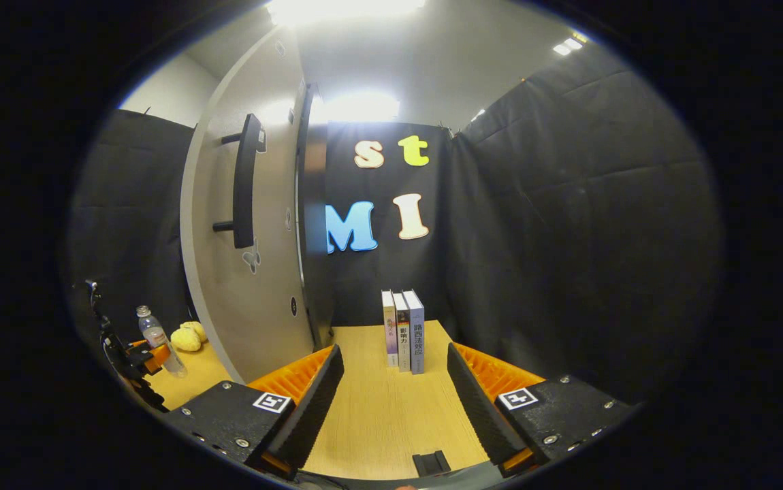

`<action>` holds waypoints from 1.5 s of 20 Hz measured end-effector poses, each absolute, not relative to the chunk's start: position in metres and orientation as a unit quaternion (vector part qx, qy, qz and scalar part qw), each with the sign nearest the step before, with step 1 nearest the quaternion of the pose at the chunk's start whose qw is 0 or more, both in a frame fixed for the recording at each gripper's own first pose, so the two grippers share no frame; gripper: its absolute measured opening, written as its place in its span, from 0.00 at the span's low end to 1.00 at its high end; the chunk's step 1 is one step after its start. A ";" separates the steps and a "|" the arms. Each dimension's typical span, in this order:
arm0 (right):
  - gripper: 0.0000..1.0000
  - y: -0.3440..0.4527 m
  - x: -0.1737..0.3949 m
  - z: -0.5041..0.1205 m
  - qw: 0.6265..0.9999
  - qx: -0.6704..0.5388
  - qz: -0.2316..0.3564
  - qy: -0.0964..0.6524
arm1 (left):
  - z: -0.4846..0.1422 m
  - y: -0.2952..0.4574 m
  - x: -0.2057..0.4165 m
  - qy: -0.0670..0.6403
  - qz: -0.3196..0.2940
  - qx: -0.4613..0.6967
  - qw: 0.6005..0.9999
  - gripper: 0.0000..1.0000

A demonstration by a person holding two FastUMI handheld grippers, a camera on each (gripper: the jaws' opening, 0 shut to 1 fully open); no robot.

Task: Open the cabinet door with the right hand, grasp the bottle in the cabinet with the left hand and place it on the coaster, then close the cabinet door with the right hand.

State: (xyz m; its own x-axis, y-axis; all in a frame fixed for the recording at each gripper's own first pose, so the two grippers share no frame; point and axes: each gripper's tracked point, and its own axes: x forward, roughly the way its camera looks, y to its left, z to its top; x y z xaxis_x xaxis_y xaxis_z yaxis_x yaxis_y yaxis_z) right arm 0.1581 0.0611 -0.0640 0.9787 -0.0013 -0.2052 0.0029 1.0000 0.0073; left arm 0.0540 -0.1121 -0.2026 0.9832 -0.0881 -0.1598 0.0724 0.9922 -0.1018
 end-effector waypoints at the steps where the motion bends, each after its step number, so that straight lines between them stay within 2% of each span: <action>1: 0.95 0.061 0.158 -0.064 0.995 0.003 -0.002 0.105 | -0.212 -0.113 0.050 0.088 -0.039 -0.050 0.994 0.79; 3: 0.95 0.062 0.158 -0.067 0.994 0.003 0.000 0.109 | -0.230 -0.116 0.045 0.100 -0.035 -0.052 0.993 0.75; 4: 0.95 0.063 0.157 -0.067 0.994 0.001 0.002 0.109 | -0.240 -0.115 0.044 0.107 -0.031 -0.052 0.992 0.79; 5: 0.95 0.063 0.156 -0.066 0.994 -0.004 0.003 0.110 | -0.248 -0.114 0.043 0.114 -0.027 -0.052 0.992 0.75; 9: 0.95 0.063 0.158 -0.066 0.994 -0.017 0.004 0.110 | -0.280 -0.113 0.043 0.138 -0.013 -0.051 0.989 0.75; 10: 0.95 0.064 0.159 -0.068 0.994 -0.013 0.005 0.110 | -0.289 -0.113 0.042 0.145 -0.011 -0.051 0.988 0.79; 12: 0.95 0.065 0.160 -0.070 0.994 -0.007 0.005 0.113 | -0.302 -0.112 0.041 0.157 -0.003 -0.046 0.986 0.75; 13: 0.95 0.065 0.160 -0.070 0.993 -0.009 0.004 0.114 | -0.305 -0.112 0.040 0.159 0.000 -0.045 0.986 0.79; 15: 0.95 0.064 0.160 -0.073 0.993 -0.015 0.004 0.117 | -0.312 -0.111 0.036 0.163 0.006 -0.047 0.985 0.75; 19: 0.95 0.072 0.166 -0.072 0.993 -0.011 0.012 0.117 | -0.313 -0.113 0.032 0.169 0.007 -0.039 0.985 0.80; 20: 0.95 0.075 0.169 -0.073 0.993 -0.012 0.015 0.116 | -0.314 -0.114 0.032 0.173 0.005 -0.035 0.984 0.76; 22: 0.95 0.080 0.171 -0.072 0.993 -0.015 0.021 0.113 | -0.313 -0.112 0.032 0.179 0.006 -0.028 0.983 0.76; 23: 0.95 0.083 0.171 -0.072 0.993 -0.017 0.025 0.112 | -0.311 -0.113 0.031 0.180 0.006 -0.025 0.983 0.83; 30: 0.95 0.090 0.180 -0.066 0.994 -0.009 0.035 0.102 | -0.264 -0.115 0.032 0.155 0.002 -0.015 0.988 0.81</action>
State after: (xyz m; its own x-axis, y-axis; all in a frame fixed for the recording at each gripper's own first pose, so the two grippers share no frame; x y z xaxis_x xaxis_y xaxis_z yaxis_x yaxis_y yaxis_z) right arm 0.1804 0.0895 -0.0659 0.9769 0.0686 -0.2025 -0.0724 0.9973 -0.0114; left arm 0.0320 -0.1154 -0.2642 0.9517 -0.0007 -0.3072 -0.0088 0.9995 -0.0293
